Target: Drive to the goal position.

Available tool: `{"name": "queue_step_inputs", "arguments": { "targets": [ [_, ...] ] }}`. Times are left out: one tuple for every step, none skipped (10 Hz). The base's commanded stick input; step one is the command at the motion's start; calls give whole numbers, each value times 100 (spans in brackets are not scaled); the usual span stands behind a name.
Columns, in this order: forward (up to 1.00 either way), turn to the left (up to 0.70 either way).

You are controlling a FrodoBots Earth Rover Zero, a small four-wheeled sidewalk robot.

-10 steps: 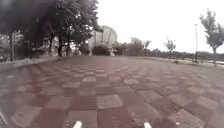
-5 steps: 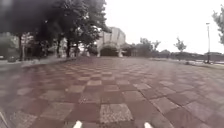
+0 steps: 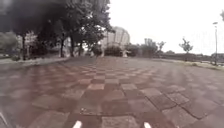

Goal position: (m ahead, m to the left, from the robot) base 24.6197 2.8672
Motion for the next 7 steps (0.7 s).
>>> {"name": "queue_step_inputs", "arguments": {
  "targets": [
    [50,17],
    [50,50],
    [50,50],
    [50,16],
    [50,0],
    [50,0],
    [50,0]
  ]
}}
